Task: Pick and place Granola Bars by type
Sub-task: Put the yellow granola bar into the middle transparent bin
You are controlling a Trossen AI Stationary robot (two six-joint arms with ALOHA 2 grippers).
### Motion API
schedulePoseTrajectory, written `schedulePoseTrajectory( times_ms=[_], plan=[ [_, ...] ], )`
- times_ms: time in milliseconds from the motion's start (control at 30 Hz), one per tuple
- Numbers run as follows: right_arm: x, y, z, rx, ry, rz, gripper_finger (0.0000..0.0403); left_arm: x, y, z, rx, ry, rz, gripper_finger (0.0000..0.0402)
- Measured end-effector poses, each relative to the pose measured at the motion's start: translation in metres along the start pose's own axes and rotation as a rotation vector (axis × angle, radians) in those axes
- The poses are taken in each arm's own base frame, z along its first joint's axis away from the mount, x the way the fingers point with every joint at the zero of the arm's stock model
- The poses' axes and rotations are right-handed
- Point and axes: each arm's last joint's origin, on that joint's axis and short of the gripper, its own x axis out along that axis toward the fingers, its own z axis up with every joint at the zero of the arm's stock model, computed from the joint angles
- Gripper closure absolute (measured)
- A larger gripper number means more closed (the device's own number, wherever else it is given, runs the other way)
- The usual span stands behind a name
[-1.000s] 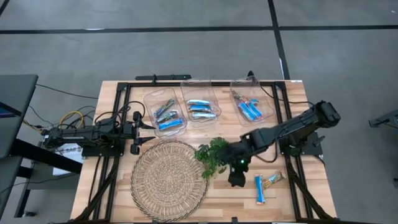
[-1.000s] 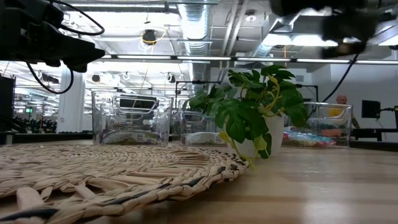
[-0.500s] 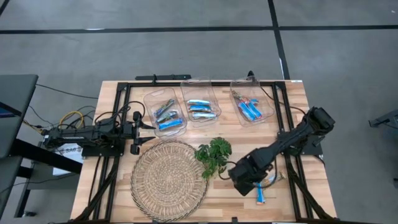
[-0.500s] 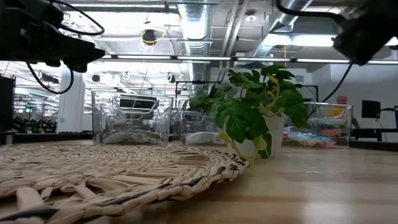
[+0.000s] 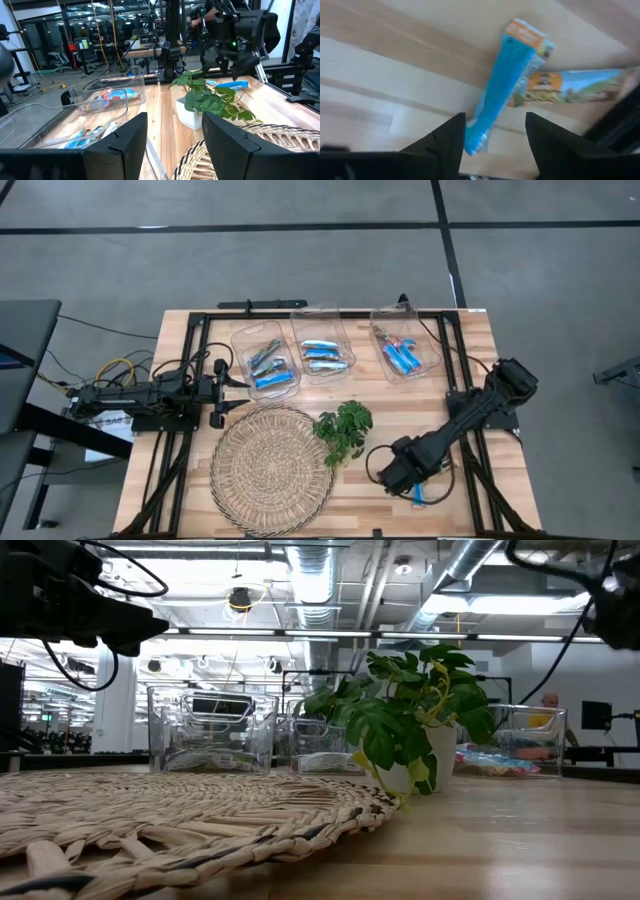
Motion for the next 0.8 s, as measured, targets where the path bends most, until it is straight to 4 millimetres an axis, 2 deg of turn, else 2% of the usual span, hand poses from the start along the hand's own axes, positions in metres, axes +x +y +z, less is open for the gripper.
schedulePoseTrajectory(
  times_ms=[100, 567, 700, 800],
  plan=[
    [0.014, 0.004, 0.0, 0.004, -0.006, -0.043, 0.0205, 0.0, 0.0, 0.0, 0.0, 0.0, 0.0, 0.0219],
    [0.041, 0.012, -0.001, 0.0, -0.017, -0.088, 0.0206, 0.0, 0.0, 0.0, 0.0, 0.0, 0.0, 0.0219],
    [0.041, 0.011, -0.002, -0.002, -0.028, -0.091, 0.0225, 0.0, 0.0, 0.0, 0.0, 0.0, 0.0, 0.0219],
    [0.041, 0.011, -0.002, 0.004, -0.046, -0.089, 0.0257, 0.0, 0.0, 0.0, 0.0, 0.0, 0.0, 0.0219]
  ],
)
